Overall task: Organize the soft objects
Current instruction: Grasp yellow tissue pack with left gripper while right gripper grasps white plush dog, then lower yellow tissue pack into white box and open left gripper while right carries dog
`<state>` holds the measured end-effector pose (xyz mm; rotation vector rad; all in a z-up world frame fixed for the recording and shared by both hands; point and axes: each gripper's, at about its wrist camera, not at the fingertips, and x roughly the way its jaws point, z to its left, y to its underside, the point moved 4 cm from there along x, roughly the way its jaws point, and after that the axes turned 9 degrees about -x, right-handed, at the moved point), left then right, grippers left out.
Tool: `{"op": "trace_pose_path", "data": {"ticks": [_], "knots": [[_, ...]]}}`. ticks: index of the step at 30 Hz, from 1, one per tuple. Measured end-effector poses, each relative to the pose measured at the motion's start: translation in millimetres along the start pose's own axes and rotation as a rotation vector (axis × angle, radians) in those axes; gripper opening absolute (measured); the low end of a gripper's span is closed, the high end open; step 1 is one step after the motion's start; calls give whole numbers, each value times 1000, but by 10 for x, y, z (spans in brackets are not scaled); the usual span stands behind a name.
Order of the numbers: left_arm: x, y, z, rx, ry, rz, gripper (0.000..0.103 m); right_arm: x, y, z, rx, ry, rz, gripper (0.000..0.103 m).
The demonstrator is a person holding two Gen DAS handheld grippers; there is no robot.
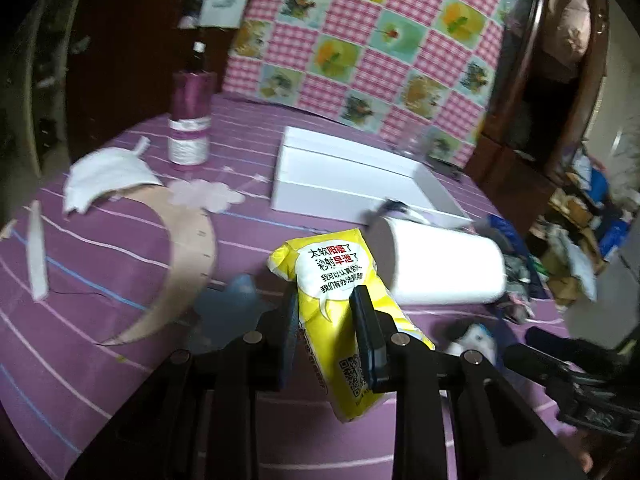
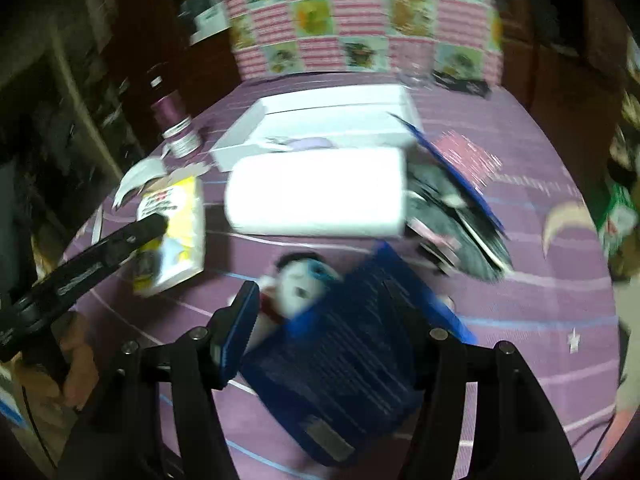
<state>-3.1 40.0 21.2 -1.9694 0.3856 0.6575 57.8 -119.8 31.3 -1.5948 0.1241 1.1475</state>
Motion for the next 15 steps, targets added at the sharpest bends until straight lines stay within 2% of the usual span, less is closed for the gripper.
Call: {"op": "trace_pose_path", "data": {"ticks": [4, 7, 9, 15], "knots": [[29, -46, 138, -10, -90, -34, 25, 189, -110, 290, -179, -26, 106, 62], [115, -51, 238, -35, -112, 4, 25, 364, -110, 361, -245, -25, 184, 62], [147, -38, 273, -46, -111, 25, 25, 425, -106, 357, -285, 22, 200, 62], [176, 7, 258, -31, -116, 41, 25, 485, -95, 415, -325, 81, 228, 59]]}}
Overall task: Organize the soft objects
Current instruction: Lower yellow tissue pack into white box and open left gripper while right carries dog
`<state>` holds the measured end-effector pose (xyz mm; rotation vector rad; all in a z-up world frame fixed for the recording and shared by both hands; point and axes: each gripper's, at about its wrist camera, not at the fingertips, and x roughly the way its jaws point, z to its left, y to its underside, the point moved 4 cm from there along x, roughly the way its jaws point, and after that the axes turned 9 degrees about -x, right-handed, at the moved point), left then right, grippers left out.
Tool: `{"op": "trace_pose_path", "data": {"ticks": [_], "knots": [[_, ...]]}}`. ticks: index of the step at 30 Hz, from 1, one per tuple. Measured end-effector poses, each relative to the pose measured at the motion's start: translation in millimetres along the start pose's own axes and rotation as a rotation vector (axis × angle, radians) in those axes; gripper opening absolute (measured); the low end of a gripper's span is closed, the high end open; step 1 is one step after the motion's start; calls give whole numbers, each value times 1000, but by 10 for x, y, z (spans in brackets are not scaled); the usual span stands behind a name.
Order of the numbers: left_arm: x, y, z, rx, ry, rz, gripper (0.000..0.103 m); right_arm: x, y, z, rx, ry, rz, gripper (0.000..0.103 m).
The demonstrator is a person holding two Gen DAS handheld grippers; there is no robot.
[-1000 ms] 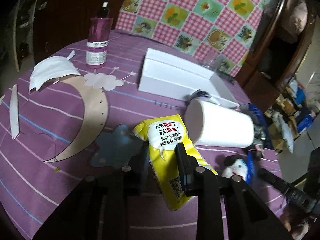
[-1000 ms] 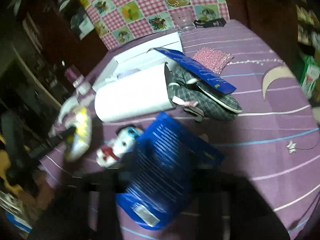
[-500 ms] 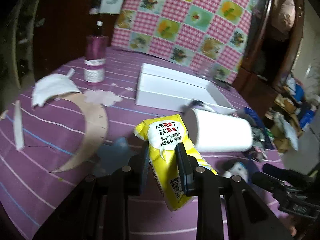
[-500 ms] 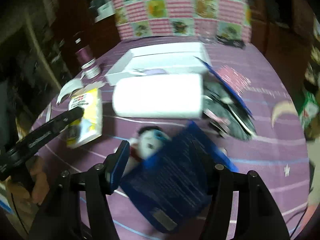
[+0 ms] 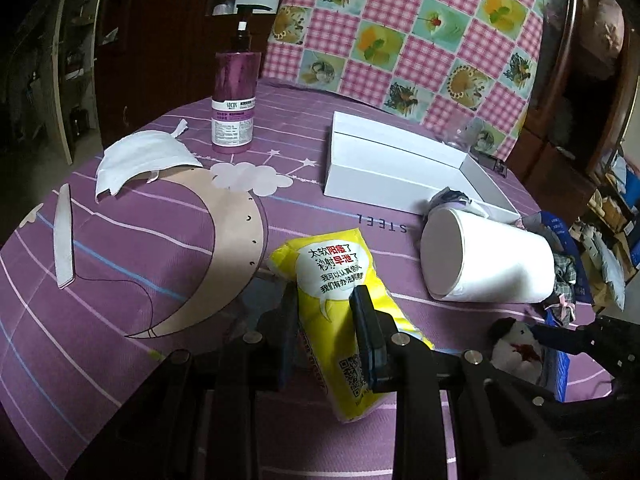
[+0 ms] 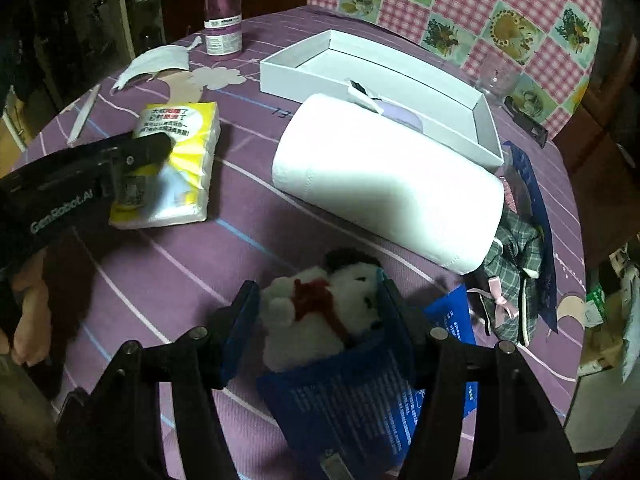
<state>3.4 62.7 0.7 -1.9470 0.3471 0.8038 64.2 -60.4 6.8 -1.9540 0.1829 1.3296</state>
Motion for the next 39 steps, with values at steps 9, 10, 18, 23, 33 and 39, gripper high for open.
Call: {"op": "trace_pose_path", "data": {"ticks": [9, 10, 18, 23, 33, 39], "knots": [[44, -15, 6, -16, 14, 19, 25, -113, -106, -156, 133, -88, -79, 23], [36, -23, 2, -19, 25, 18, 25, -128, -125, -171, 149, -98, -86, 21], [-145, -74, -151, 35, 8, -10, 25, -431, -285, -334, 262, -205, -179, 21], [-309, -229, -267, 46, 48, 28, 25, -644, -436, -509, 325, -236, -208, 21], [-402, -984, -724, 150, 81, -3, 25, -929, -934, -1110, 507, -292, -311, 21], [-84, -1342, -1086, 181, 122, 12, 25, -788, -1224, -1437, 586, -296, -379, 21]]}}
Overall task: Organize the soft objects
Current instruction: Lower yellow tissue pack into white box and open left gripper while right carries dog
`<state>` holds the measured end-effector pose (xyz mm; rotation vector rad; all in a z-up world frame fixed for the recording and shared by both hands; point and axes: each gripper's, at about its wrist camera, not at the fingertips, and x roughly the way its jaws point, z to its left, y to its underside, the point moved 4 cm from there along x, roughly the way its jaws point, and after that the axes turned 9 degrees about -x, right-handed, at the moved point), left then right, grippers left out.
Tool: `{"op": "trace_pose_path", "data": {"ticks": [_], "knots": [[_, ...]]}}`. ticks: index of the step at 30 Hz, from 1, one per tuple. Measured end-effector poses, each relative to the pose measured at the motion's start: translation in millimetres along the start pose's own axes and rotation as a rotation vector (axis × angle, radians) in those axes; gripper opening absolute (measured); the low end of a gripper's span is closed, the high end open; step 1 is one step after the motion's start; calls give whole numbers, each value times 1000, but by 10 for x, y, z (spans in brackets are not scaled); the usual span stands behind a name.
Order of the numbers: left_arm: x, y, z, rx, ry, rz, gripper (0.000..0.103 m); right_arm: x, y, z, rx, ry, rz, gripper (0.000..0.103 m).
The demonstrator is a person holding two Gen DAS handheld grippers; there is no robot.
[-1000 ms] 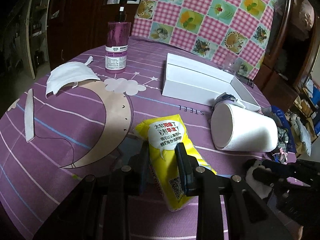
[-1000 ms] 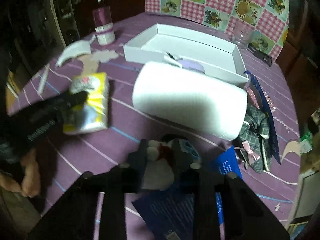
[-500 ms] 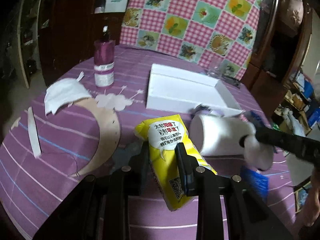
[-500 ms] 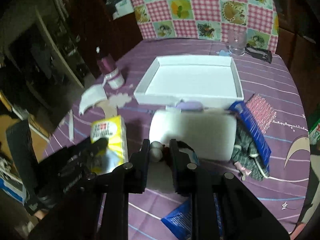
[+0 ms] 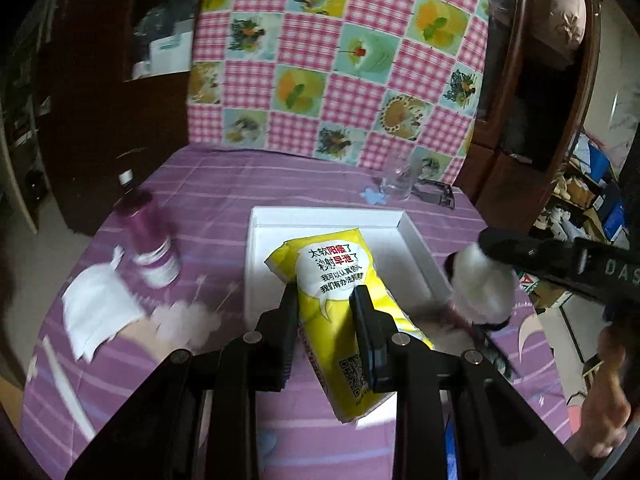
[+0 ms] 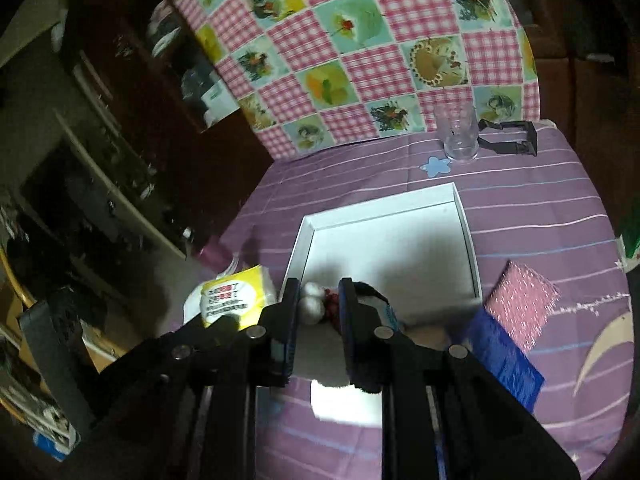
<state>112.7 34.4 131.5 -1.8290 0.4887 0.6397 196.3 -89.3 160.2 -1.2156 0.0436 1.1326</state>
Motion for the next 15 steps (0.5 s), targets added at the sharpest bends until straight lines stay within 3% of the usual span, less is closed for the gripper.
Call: {"op": "trace_pose_path", "data": {"ticks": [3, 7, 9, 12, 15], "knots": [[270, -192, -121, -6, 25, 21, 25, 154, -196, -154, 31, 25, -20, 21], [679, -301, -201, -13, 16, 15, 26, 338, -216, -360, 18, 86, -92, 21], [909, -262, -194, -26, 13, 36, 26, 504, -204, -444, -16, 109, -76, 21], [1214, -137, -114, -53, 8, 69, 26, 742, -127, -554, -113, 221, -56, 21], [1432, -63, -32, -38, -45, 95, 26, 959, -52, -630, -163, 316, 4, 21]]}}
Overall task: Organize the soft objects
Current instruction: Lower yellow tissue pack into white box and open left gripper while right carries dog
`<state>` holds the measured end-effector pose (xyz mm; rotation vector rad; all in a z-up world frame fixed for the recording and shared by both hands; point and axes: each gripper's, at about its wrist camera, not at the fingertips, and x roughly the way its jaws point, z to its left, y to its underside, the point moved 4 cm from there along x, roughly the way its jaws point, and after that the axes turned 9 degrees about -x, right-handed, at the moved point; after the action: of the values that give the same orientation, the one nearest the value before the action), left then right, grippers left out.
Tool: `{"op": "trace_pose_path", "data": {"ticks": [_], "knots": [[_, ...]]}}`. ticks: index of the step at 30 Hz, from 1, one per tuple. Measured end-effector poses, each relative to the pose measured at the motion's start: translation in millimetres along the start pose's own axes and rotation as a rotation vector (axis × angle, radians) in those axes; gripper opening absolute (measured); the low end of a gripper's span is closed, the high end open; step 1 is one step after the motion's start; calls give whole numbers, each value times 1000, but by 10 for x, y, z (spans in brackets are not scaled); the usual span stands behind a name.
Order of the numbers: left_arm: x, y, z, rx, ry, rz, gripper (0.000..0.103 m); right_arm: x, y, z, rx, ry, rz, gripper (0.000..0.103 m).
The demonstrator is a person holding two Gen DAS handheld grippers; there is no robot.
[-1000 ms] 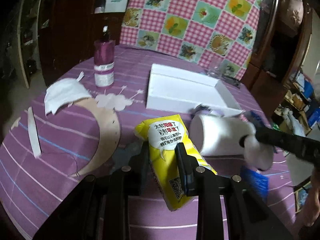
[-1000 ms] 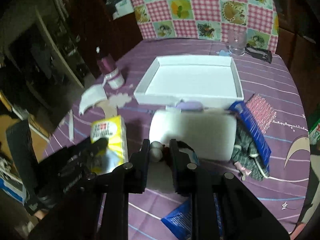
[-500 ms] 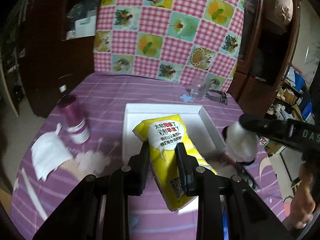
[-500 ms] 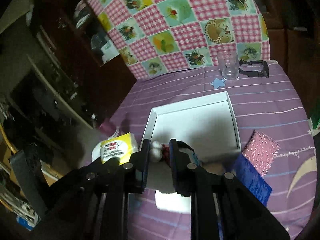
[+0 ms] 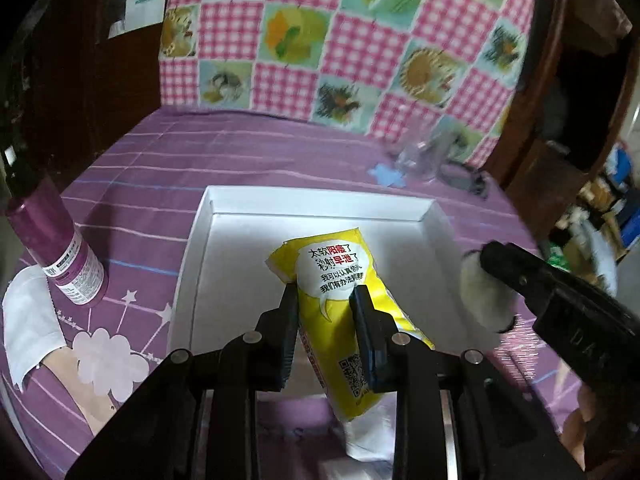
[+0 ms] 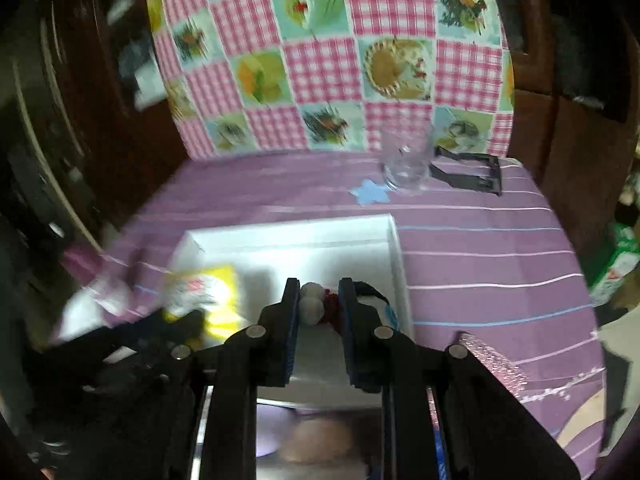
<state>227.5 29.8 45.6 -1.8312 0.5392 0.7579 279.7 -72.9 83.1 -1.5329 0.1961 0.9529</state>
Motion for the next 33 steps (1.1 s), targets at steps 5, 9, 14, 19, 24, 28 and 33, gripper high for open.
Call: {"op": "trace_pose_path", "data": {"ticks": [5, 9, 14, 19, 24, 28, 33], "knots": [[201, 98, 90, 24, -25, 71, 26, 267, 146, -12, -11, -29, 99, 21], [269, 171, 66, 72, -62, 94, 26, 444, 263, -12, -36, 29, 204, 21], [276, 204, 46, 101, -52, 143, 26, 555, 357, 67, -53, -4, 302, 21], [275, 268, -16, 117, 30, 197, 25, 522, 399, 58, -47, -5, 377, 21], [264, 285, -73, 153, 35, 179, 30, 508, 392, -50, 37, -51, 368, 23], [252, 255, -45, 121, 70, 181, 42, 437, 337, -167, 124, -60, 321, 27], [176, 186, -31, 117, 64, 133, 63, 339, 270, -299, 182, -77, 269, 37]]}}
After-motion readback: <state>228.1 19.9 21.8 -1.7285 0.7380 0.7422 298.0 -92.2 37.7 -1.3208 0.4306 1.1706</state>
